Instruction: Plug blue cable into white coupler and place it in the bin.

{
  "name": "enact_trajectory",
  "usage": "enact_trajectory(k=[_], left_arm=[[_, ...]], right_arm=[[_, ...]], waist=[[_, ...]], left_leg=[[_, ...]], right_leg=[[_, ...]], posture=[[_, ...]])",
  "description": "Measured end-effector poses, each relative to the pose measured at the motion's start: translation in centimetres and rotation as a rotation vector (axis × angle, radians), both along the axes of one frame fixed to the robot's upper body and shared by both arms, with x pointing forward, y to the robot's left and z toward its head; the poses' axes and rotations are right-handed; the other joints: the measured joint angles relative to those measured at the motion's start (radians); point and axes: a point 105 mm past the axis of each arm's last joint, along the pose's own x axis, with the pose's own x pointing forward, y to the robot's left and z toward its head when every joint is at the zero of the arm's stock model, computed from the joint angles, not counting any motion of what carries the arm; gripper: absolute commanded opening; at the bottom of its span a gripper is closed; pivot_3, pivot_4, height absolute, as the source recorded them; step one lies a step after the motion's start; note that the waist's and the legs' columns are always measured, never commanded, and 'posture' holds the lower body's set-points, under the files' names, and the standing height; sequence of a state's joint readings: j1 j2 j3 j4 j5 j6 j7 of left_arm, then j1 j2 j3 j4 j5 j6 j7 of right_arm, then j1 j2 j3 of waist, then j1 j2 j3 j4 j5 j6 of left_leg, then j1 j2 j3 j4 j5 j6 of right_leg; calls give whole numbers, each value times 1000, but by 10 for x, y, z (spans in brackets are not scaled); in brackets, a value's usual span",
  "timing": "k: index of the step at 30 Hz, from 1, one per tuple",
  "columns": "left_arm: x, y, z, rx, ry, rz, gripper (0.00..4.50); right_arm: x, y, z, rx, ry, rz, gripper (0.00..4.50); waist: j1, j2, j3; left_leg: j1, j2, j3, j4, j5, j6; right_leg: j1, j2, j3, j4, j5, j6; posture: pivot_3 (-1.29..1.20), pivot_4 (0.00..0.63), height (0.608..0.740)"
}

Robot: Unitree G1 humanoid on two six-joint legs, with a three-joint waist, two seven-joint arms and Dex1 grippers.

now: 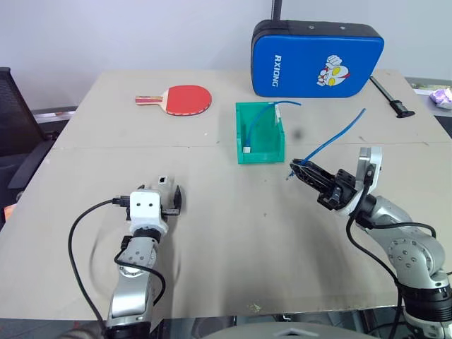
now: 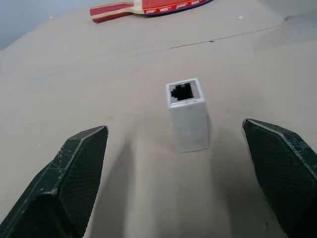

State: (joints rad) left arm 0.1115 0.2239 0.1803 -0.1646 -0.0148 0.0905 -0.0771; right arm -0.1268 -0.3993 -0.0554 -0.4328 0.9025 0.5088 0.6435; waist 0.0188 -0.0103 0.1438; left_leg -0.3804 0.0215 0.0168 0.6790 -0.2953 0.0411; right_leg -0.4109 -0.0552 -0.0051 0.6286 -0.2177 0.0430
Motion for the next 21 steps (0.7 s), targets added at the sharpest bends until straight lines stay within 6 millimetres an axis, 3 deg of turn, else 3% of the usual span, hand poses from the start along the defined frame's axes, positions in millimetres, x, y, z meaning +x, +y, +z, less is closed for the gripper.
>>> enact_trajectory(k=[7, 18, 21], left_arm=[[7, -1, -4, -37, 22, -28, 308], [16, -2, -2, -70, 25, -93, 205], [16, -12, -1, -92, 28, -179, 205]], right_arm=[[0, 0, 1, -7, -10, -22, 0], [1, 1, 1, -13, -16, -36, 0], [1, 1, 2, -17, -20, -41, 0]], waist=[[0, 5, -4], [4, 7, -4], [4, 7, -4]], left_leg=[[2, 0, 1, 0, 1, 0], [1, 0, 0, 1, 1, 0], [0, 0, 1, 1, 1, 0]], right_leg=[[1, 1, 0, 3, 1, -2], [1, 2, 0, 3, 1, -2], [1, 1, 0, 1, 1, -2]], posture=[[0, 150, 728], [0, 150, 728], [0, 150, 728]])
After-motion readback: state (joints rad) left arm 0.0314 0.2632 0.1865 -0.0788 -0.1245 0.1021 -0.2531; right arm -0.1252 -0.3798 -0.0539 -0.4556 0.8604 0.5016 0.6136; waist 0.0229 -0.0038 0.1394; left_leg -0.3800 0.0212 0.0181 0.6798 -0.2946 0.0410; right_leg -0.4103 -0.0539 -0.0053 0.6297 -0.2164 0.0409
